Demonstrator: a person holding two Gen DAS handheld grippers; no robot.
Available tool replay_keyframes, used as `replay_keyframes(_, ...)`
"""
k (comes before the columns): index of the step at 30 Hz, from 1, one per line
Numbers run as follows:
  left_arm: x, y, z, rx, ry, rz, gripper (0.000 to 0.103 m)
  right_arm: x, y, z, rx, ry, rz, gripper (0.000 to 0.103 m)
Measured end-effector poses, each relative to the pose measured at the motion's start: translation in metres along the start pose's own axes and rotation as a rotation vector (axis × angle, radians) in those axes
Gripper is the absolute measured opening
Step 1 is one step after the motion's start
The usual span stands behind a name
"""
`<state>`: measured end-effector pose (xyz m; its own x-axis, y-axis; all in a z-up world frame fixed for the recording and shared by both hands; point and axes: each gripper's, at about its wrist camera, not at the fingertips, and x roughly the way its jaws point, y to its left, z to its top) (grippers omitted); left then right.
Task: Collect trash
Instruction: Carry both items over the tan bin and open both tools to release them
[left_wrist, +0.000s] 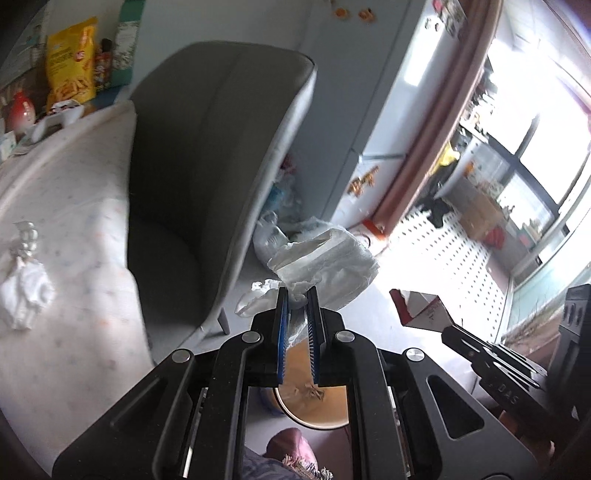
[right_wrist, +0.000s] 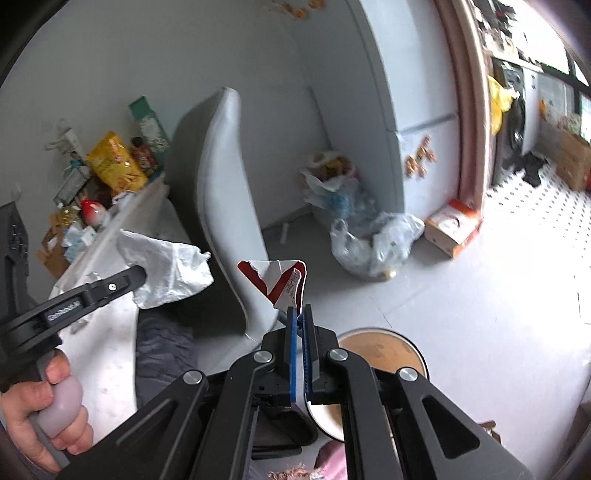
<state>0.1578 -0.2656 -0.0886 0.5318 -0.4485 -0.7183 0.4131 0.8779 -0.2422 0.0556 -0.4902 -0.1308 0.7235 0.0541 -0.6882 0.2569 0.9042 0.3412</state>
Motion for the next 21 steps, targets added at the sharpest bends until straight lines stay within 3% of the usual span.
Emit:
replay_keyframes(4,0.016,-0.011,-0.006,0.022,0.041,-0.003,0.010,0.015,-0.020,-0.010,0.035,0.039,-0.019,0.011)
replay_keyframes(6,0.023,-0.015,-0.008,0.025,0.065,-0.007,0.010,0.025,-0.028,-0.015,0.047,0.081,-0.035,0.034)
replay_keyframes(7,0.025,-0.017,-0.010,0.034,0.074,-0.008,0.010,0.026,-0.032,-0.017,0.053,0.085,-0.038,0.053)
replay_keyframes(8,0.028,-0.020,-0.011,0.043,0.079,-0.005,0.010,0.024,-0.035,-0.018,0.052,0.072,-0.047,0.059)
replay_keyframes(12,0.036,-0.025,-0.015,0.049,0.108,-0.017,0.010,0.016,-0.047,-0.019,0.066,0.046,-0.076,0.063)
replay_keyframes(14,0.038,-0.032,-0.019,0.063,0.122,-0.029,0.010,0.008,-0.052,-0.018,0.085,0.023,-0.099,0.073)
replay_keyframes(19,0.050,-0.053,-0.029,0.105,0.170,-0.077,0.010,-0.016,-0.069,-0.007,0.124,-0.062,-0.152,0.082)
replay_keyframes(20,0.052,-0.058,-0.030,0.111,0.177,-0.090,0.014,-0.020,-0.070,-0.006,0.130,-0.073,-0.156,0.083)
replay_keyframes(21,0.054,-0.062,-0.031,0.115,0.186,-0.105,0.028,-0.023,-0.073,-0.004,0.133,-0.082,-0.160,0.083)
